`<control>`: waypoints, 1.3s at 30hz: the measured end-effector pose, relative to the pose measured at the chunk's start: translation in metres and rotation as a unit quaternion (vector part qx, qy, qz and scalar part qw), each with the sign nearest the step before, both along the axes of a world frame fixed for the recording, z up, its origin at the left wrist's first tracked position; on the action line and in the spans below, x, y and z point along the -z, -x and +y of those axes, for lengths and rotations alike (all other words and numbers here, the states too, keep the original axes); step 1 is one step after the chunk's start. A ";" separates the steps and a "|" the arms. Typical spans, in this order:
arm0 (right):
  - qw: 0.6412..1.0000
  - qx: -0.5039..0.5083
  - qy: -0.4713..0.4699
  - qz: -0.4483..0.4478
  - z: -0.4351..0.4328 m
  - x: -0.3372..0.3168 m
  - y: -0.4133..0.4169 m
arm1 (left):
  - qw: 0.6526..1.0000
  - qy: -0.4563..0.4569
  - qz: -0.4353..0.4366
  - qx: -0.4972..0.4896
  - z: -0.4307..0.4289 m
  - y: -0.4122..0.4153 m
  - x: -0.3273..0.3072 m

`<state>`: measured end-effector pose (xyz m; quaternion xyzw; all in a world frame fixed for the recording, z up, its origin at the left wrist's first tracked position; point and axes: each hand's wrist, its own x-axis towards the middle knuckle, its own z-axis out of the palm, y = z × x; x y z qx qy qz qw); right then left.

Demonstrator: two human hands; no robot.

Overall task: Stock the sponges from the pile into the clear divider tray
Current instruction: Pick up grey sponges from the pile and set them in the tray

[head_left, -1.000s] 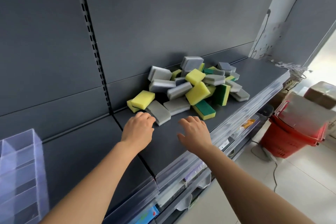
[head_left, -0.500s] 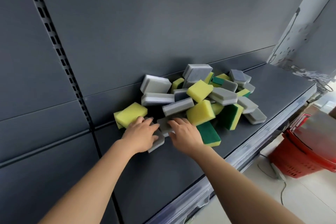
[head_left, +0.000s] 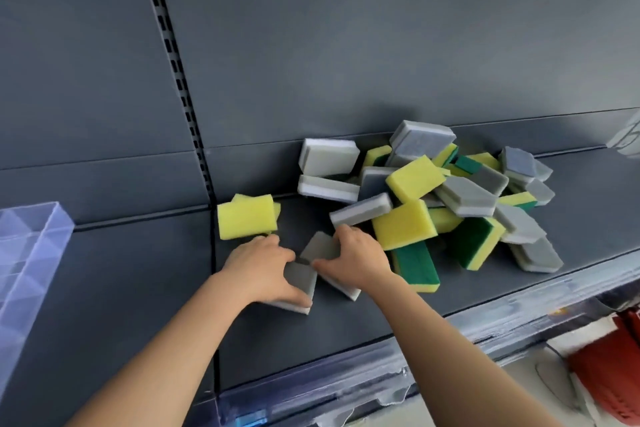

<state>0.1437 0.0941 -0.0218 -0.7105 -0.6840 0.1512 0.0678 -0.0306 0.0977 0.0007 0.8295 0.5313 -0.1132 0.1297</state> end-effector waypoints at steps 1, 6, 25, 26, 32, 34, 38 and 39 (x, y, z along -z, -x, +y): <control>1.000 0.009 0.001 0.027 -0.004 0.001 0.001 | 1.000 -0.015 -0.005 -0.005 -0.006 0.001 0.002; 0.990 -0.001 -0.049 0.135 -0.023 0.003 0.008 | 0.972 0.025 -0.175 -0.152 -0.039 0.012 0.015; 0.885 -0.114 -0.112 0.437 -0.104 -0.033 0.141 | 0.710 -0.132 -0.535 -0.438 -0.183 0.151 0.006; 0.882 -0.123 -0.109 0.442 -0.108 -0.035 0.153 | 0.699 -0.139 -0.542 -0.445 -0.191 0.162 0.004; 0.866 -0.148 -0.107 0.466 -0.137 -0.045 0.238 | 0.681 -0.169 -0.544 -0.460 -0.232 0.240 -0.008; 0.862 -0.155 -0.111 0.470 -0.148 -0.048 0.268 | 0.676 -0.175 -0.546 -0.463 -0.245 0.269 -0.012; 0.857 -0.156 -0.113 0.479 -0.168 -0.052 0.328 | 0.678 -0.196 -0.531 -0.470 -0.267 0.327 -0.020; 0.856 -0.153 -0.112 0.481 -0.172 -0.053 0.342 | 0.678 -0.200 -0.529 -0.470 -0.270 0.340 -0.023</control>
